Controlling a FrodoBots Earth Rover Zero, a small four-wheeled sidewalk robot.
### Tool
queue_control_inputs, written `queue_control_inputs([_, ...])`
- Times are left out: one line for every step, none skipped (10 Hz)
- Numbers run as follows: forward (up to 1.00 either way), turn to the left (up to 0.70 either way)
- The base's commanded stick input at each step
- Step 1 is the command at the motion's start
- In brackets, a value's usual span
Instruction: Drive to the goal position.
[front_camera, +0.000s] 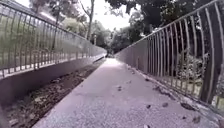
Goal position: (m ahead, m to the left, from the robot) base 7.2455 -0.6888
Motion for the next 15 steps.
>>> queue_control_inputs([0.50, 0.00])
queue_control_inputs([0.50, 0.00])
queue_control_inputs([0.50, 0.00])
queue_control_inputs([0.50, 0.00])
queue_control_inputs([0.50, 0.00])
queue_control_inputs([0.50, 0.00])
queue_control_inputs([0.50, 0.00])
queue_control_inputs([0.50, 0.00])
queue_control_inputs([0.50, 0.00])
queue_control_inputs([0.50, 0.00])
queue_control_inputs([0.50, 0.00])
queue_control_inputs([0.50, 0.00])
queue_control_inputs([0.50, 0.00])
queue_control_inputs([0.50, 0.00])
queue_control_inputs([0.50, 0.00])
